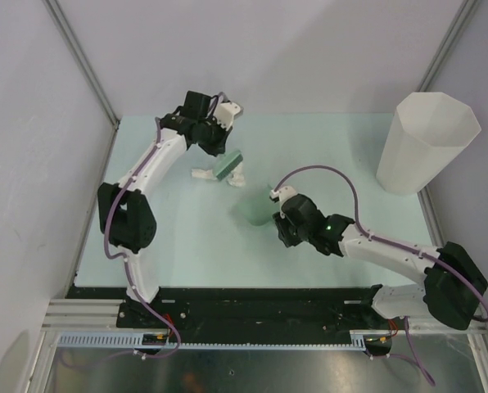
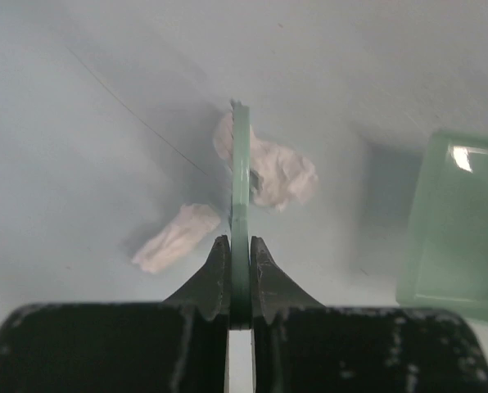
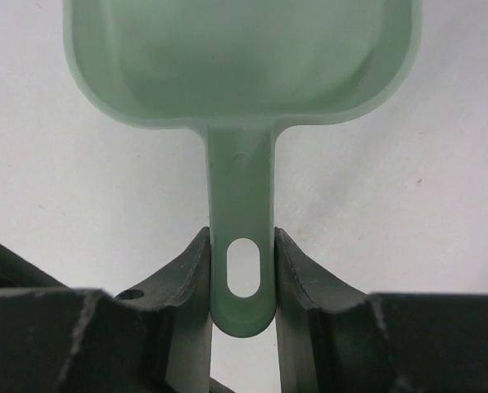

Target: Sweep away the paper scraps from the table

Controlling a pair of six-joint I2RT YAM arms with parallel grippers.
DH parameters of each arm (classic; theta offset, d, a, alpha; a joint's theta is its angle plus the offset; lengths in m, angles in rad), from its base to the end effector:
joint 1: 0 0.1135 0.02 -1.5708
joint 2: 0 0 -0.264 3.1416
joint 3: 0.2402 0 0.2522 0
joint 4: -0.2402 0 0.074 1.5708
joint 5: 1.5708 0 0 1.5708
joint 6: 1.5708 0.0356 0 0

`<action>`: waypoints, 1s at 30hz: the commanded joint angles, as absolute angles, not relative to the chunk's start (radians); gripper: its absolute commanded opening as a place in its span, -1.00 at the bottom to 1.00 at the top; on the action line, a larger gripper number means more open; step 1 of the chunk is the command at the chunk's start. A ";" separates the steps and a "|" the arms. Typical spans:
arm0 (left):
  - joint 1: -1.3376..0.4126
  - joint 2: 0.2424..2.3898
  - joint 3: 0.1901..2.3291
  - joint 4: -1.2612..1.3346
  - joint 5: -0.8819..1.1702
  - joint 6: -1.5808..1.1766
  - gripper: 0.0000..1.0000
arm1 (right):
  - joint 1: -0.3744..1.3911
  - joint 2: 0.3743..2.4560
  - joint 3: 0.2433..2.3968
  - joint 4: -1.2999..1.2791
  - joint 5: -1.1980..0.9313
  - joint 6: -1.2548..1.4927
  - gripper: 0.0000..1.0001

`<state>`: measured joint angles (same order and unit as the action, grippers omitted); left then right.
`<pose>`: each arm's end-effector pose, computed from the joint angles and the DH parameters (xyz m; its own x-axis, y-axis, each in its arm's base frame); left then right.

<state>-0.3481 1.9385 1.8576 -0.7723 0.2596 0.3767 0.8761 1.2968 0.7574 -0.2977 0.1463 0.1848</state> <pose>0.4060 -0.1570 0.3182 -0.4789 0.5520 -0.6826 0.7146 0.6967 0.0621 0.1722 0.1985 0.2122 -0.5955 -0.4307 -0.6781 -0.5983 0.8011 0.0166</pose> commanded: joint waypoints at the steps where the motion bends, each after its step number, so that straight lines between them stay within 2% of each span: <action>1: -0.347 1.839 1.752 -0.773 0.389 0.399 -1.00 | 0.877 1.239 0.882 -0.527 0.187 0.225 -1.00; 9: -0.356 1.780 1.574 -0.775 0.492 0.408 -1.00 | 0.877 1.302 1.020 -0.770 0.098 0.198 -1.00; 18: -0.370 1.453 1.439 -0.782 0.678 0.471 -1.00 | 0.839 1.347 1.085 -0.900 0.091 0.166 -1.00; 22: -0.368 1.440 1.534 -0.778 0.559 0.402 -0.99 | 0.824 1.382 1.088 -0.884 0.078 0.144 -1.00; 30: -0.367 1.606 1.566 -0.759 0.313 0.318 -1.00 | 0.884 1.431 1.092 -0.916 0.055 0.153 -1.00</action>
